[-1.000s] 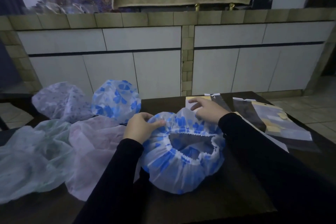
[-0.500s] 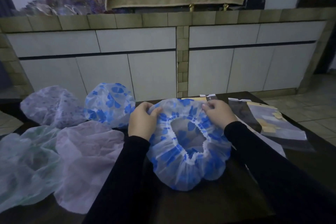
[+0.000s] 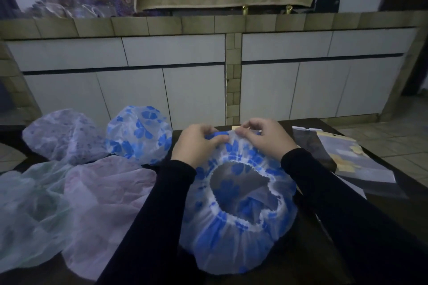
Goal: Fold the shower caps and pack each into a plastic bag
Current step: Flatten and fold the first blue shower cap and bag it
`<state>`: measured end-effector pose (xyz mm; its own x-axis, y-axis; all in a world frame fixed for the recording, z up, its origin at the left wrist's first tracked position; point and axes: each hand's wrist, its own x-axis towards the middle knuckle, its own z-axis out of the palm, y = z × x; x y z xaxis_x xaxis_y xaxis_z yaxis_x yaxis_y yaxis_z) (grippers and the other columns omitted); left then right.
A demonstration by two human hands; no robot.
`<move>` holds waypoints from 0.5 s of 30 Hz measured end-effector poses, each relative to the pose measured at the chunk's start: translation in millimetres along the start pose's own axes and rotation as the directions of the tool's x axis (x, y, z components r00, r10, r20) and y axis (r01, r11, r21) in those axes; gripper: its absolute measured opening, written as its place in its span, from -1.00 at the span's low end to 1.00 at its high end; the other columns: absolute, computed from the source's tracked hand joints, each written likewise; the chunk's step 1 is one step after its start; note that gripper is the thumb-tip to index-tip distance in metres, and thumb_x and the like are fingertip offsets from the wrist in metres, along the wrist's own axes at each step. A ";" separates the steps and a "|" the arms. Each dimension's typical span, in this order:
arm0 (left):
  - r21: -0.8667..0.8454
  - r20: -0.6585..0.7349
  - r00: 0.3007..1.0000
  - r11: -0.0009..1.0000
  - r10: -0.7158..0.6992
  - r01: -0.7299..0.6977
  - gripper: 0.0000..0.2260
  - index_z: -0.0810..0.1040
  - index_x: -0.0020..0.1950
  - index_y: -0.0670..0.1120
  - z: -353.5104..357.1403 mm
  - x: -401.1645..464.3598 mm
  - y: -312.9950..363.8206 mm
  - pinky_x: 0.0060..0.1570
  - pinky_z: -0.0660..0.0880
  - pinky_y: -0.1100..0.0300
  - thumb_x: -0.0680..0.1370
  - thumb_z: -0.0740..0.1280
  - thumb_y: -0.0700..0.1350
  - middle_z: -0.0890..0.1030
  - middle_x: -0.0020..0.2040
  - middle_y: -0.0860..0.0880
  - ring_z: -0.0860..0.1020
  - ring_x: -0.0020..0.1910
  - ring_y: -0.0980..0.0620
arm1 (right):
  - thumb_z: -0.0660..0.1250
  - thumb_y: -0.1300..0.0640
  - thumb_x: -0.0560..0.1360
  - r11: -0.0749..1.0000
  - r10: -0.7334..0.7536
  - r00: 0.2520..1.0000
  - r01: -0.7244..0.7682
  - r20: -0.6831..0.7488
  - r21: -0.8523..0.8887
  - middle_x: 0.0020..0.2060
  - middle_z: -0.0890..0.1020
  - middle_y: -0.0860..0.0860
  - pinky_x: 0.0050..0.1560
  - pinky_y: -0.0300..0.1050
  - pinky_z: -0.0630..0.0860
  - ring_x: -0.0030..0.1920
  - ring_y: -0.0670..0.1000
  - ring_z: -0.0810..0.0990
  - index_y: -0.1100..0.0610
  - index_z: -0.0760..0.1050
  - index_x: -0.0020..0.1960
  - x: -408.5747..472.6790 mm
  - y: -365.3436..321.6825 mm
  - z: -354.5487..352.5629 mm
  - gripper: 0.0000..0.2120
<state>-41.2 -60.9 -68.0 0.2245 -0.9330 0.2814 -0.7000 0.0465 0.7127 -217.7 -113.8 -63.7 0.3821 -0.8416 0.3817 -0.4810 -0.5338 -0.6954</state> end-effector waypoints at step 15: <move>0.169 -0.257 0.966 0.984 -0.010 0.055 -0.60 0.34 0.41 0.04 15.9 -16.9 -6.8 0.31 0.26 -0.14 0.58 0.24 0.03 0.42 0.34 0.02 0.39 0.30 -0.02 | 0.34 -0.06 0.51 0.971 0.239 0.965 -0.235 0.104 -0.048 0.04 0.60 -0.03 0.13 -0.07 0.48 0.07 -0.02 0.56 0.12 0.53 0.15 -11.0 35.6 -4.5 -0.69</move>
<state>-51.0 -51.0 -87.8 0.3979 -0.8106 0.4297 -0.7909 -0.0658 0.6084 -242.6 -123.8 -89.9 0.3361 -0.9315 0.1392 -0.5943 -0.3244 -0.7359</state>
